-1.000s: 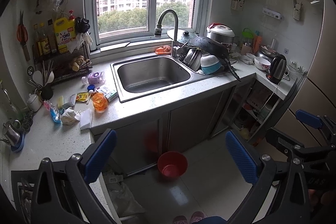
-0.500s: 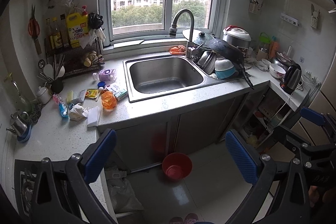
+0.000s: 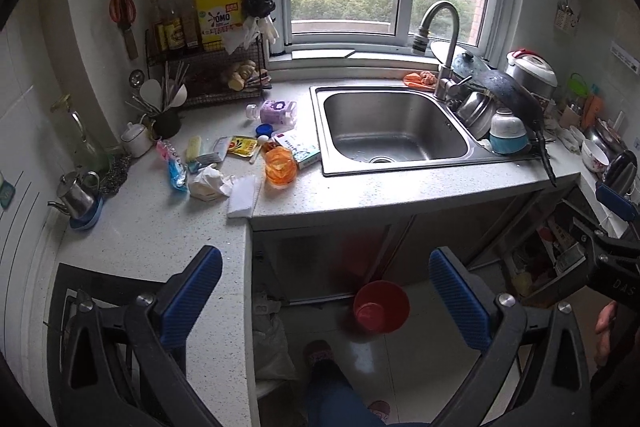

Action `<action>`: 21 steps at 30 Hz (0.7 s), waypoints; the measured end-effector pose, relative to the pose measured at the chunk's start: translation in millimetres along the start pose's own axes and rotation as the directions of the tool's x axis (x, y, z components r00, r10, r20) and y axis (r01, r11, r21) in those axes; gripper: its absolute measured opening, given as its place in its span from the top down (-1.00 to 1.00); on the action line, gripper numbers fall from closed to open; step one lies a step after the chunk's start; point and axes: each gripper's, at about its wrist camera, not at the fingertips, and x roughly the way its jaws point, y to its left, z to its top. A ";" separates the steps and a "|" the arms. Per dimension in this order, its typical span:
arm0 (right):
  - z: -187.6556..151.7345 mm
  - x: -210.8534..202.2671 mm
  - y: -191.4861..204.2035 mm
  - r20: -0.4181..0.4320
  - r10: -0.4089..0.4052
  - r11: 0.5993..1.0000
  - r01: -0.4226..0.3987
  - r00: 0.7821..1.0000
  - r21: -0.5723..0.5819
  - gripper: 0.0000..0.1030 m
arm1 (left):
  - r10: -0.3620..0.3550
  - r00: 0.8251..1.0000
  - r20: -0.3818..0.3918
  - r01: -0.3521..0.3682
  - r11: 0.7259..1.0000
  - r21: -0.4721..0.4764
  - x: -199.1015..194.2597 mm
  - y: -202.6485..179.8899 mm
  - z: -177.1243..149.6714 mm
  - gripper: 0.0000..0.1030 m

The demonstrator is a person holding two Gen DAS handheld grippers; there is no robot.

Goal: Collect trash
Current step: 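Grasp the white wet wipe with the left tool while the right tool grasps the orange cup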

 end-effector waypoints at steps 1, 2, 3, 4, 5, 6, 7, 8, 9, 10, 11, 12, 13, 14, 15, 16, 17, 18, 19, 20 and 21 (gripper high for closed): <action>3.2 11.3 5.6 -0.032 0.031 0.999 -0.032 0.999 -0.020 -1.00 | 0.015 1.000 -0.007 -0.015 1.000 -0.005 7.0 7.1 2.3 -1.00; 7.8 22.0 12.0 -0.051 0.063 0.997 -0.065 0.997 -0.038 -1.00 | 0.025 1.000 -0.012 -0.025 1.000 -0.008 14.7 15.2 5.5 -1.00; 11.9 31.1 19.0 -0.059 0.099 0.993 -0.102 0.993 -0.053 -1.00 | 0.037 0.999 -0.019 -0.037 0.999 -0.014 22.3 23.4 9.4 -1.00; 16.0 40.4 27.0 -0.062 0.122 0.990 -0.126 0.991 -0.063 -1.00 | 0.046 0.999 -0.024 -0.047 0.999 -0.025 30.5 32.5 14.1 -1.00; 21.8 49.6 33.2 -0.074 0.148 0.986 -0.153 0.986 -0.073 -1.00 | 0.050 0.998 -0.027 -0.052 0.998 -0.039 38.6 42.6 18.8 -1.00; 27.5 62.1 43.0 -0.099 0.184 0.977 -0.192 0.978 -0.087 -1.00 | 0.048 0.998 -0.033 -0.050 0.997 -0.055 47.3 53.1 24.0 -1.00; 32.9 74.6 52.7 -0.127 0.215 0.968 -0.228 0.968 -0.101 -1.00 | 0.047 0.998 -0.044 -0.050 0.996 -0.073 56.6 63.0 29.3 -1.00; 38.9 87.0 63.2 -0.151 0.236 0.960 -0.254 0.960 -0.114 -1.00 | 0.047 0.998 -0.050 -0.052 0.995 -0.089 65.6 73.9 34.6 -1.00; 44.8 99.0 73.5 -0.169 0.245 0.954 -0.268 0.955 -0.130 -1.00 | 0.052 0.997 -0.055 -0.057 0.993 -0.103 74.7 84.0 40.1 -1.00; 50.9 111.8 84.7 -0.184 0.255 0.947 -0.283 0.949 -0.150 -1.00 | 0.061 0.996 -0.065 -0.069 0.991 -0.116 84.5 94.3 45.5 -1.00; 56.2 122.9 94.6 -0.193 0.265 0.939 -0.298 0.945 -0.169 -1.00 | 0.068 0.995 -0.078 -0.077 0.989 -0.128 94.3 105.0 51.0 -1.00; 61.6 135.5 104.8 -0.208 0.273 0.932 -0.312 0.939 -0.185 -1.00 | 0.067 0.994 -0.091 -0.079 0.987 -0.141 104.6 115.1 55.7 -1.00; 65.8 147.1 113.5 -0.229 0.285 0.924 -0.331 0.931 -0.194 -1.00 | 0.063 0.992 -0.106 -0.079 0.985 -0.153 113.7 124.8 60.4 -1.00; 70.7 159.7 123.5 -0.252 0.301 0.914 -0.353 0.920 -0.200 -1.00 | 0.058 0.991 -0.118 -0.077 0.983 -0.164 123.0 134.5 64.8 -1.00; 75.0 171.4 131.5 -0.274 0.314 0.905 -0.373 0.909 -0.203 -1.00 | 0.054 0.990 -0.127 -0.076 0.982 -0.174 132.2 144.1 68.5 -1.00; 80.0 183.5 140.3 -0.288 0.319 0.899 -0.385 0.903 -0.209 -1.00 | 0.049 0.989 -0.138 -0.074 0.981 -0.181 142.3 154.3 72.2 -1.00; 84.3 193.9 147.1 -0.296 0.320 0.895 -0.390 0.900 -0.217 -1.00 | 0.042 0.987 -0.152 -0.071 0.979 -0.190 152.5 163.0 75.2 -1.00; 88.1 204.9 154.4 -0.306 0.314 0.892 -0.389 0.899 -0.228 -1.00 | 0.034 0.985 -0.168 -0.068 0.978 -0.199 163.7 171.2 76.6 -1.00; 91.6 216.1 160.9 -0.315 0.310 0.890 -0.391 0.897 -0.237 -1.00 | 0.028 0.982 -0.185 -0.067 0.976 -0.207 175.3 179.3 78.3 -1.00; 94.7 226.7 165.8 -0.326 0.310 0.887 -0.395 0.893 -0.240 -1.00 | 0.024 0.979 -0.204 -0.069 0.974 -0.214 186.6 186.1 79.2 -1.00; 97.9 238.7 171.5 -0.342 0.309 0.884 -0.401 0.887 -0.240 -1.00 | 0.018 0.974 -0.225 -0.068 0.973 -0.219 199.6 194.4 81.5 -1.00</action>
